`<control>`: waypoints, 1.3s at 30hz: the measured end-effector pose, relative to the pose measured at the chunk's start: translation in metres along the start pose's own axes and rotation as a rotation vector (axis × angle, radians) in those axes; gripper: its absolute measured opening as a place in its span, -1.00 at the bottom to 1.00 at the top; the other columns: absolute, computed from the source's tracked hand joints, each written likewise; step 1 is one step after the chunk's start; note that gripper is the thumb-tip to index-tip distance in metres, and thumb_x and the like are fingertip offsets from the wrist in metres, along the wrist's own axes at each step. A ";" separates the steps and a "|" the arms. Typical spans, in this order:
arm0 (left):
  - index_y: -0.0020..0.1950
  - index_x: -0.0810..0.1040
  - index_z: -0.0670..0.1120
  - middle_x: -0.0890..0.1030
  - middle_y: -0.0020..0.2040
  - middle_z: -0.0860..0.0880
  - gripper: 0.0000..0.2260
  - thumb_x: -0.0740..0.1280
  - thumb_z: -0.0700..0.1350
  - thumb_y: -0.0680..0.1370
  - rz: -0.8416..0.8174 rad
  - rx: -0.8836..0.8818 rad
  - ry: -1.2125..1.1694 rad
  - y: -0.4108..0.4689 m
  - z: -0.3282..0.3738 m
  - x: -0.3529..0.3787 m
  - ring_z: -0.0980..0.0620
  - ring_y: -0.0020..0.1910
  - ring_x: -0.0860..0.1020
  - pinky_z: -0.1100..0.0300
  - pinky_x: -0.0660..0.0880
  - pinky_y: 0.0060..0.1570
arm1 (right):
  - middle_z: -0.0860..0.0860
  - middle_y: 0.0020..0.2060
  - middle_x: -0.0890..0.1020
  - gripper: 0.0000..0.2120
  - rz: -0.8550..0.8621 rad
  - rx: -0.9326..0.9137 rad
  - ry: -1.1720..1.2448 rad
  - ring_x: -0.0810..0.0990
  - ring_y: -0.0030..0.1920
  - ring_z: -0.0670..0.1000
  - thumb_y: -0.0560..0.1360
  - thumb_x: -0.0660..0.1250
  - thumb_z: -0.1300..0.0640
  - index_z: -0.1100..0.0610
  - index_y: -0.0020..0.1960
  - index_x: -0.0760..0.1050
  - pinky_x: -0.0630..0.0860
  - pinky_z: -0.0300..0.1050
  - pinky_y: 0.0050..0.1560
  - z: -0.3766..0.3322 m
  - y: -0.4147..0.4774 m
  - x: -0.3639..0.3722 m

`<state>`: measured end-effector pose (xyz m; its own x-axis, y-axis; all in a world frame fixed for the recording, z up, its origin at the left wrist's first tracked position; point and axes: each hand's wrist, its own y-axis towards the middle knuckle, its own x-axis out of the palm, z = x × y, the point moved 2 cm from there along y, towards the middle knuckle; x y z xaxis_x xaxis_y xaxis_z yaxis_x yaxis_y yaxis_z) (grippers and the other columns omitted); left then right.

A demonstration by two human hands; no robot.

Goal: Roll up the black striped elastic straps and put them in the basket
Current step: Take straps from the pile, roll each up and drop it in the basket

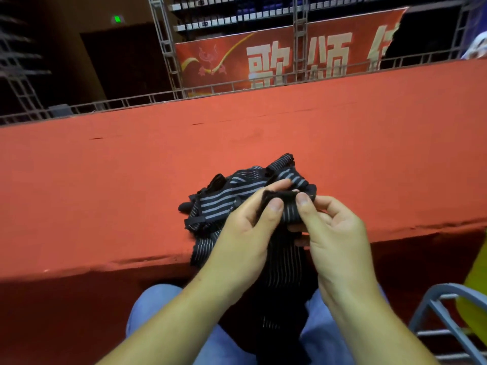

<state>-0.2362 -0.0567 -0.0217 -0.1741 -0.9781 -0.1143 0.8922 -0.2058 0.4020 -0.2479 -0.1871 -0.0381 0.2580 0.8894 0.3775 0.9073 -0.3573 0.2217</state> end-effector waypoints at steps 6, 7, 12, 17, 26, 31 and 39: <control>0.25 0.67 0.02 0.71 0.20 -0.07 -0.75 0.25 -0.03 0.67 0.079 -0.045 -0.032 -0.031 0.006 -0.019 -0.08 0.28 0.64 -0.21 0.45 0.40 | -0.04 -0.37 0.65 -0.86 -0.125 0.023 -0.042 0.56 -0.41 -0.11 0.51 0.51 0.06 0.08 -0.10 0.58 0.46 -0.28 -0.41 0.010 -0.024 -0.001; 0.24 0.67 0.01 0.71 0.20 -0.10 -0.75 0.26 -0.02 0.66 0.097 -0.073 -0.082 -0.037 0.005 -0.021 -0.12 0.28 0.63 -0.24 0.44 0.40 | -0.07 -0.35 0.64 -0.82 -0.144 0.013 -0.058 0.52 -0.41 -0.13 0.46 0.54 0.01 0.07 -0.10 0.58 0.44 -0.30 -0.40 0.013 -0.027 -0.002; 0.16 0.71 -0.01 0.72 0.18 -0.16 -0.77 0.31 -0.01 0.60 0.172 -0.194 -0.286 -0.063 0.004 -0.024 -0.14 0.24 0.66 -0.17 0.47 0.37 | -0.04 -0.10 0.76 -0.83 -0.302 0.054 -0.155 0.68 -0.14 -0.11 0.47 0.58 -0.08 -0.07 0.00 0.68 0.55 -0.20 -0.09 0.024 -0.038 -0.004; 0.11 0.74 -0.09 0.75 0.07 -0.14 -0.75 0.33 -0.05 0.56 0.189 -0.177 -0.119 -0.068 0.006 -0.032 -0.18 0.16 0.69 -0.09 0.58 0.23 | 0.05 -0.05 0.77 -0.91 -0.379 0.037 -0.166 0.74 0.01 0.01 0.58 0.46 0.17 0.00 0.01 0.71 0.59 -0.02 0.12 0.018 -0.039 -0.008; 0.01 0.78 -0.04 0.77 -0.05 -0.04 -0.81 0.37 -0.08 0.53 0.181 -0.063 0.058 -0.070 0.025 -0.039 -0.01 0.00 0.74 0.23 0.63 -0.04 | 0.02 0.00 0.79 -0.75 -0.487 0.090 -0.113 0.75 0.09 -0.02 0.55 0.34 -0.11 -0.08 0.10 0.72 0.65 -0.08 0.13 0.017 -0.049 -0.001; 0.12 0.71 0.04 0.75 0.00 0.05 -0.79 0.43 -0.05 0.49 0.272 -0.050 0.074 -0.067 0.022 -0.040 0.06 0.01 0.70 0.21 0.62 0.07 | 0.22 -0.11 0.75 -0.64 -0.405 0.052 -0.130 0.70 -0.11 0.08 0.60 0.41 -0.16 0.16 0.06 0.66 0.63 0.23 -0.02 0.016 -0.044 0.000; 0.09 0.59 0.22 0.66 -0.13 0.06 -0.68 0.51 -0.06 0.40 0.171 -0.018 0.263 -0.079 0.009 -0.027 0.14 -0.18 0.62 0.34 0.52 -0.14 | 0.34 -0.11 0.72 -0.64 -0.191 -0.017 0.002 0.64 -0.17 0.15 0.59 0.36 -0.08 0.24 0.04 0.62 0.56 0.15 -0.07 -0.007 -0.024 -0.001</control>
<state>-0.3058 -0.0143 -0.0426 0.0912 -0.9561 -0.2784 0.9068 -0.0359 0.4201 -0.2720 -0.1811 -0.0374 0.0810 0.9408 0.3290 0.9339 -0.1870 0.3046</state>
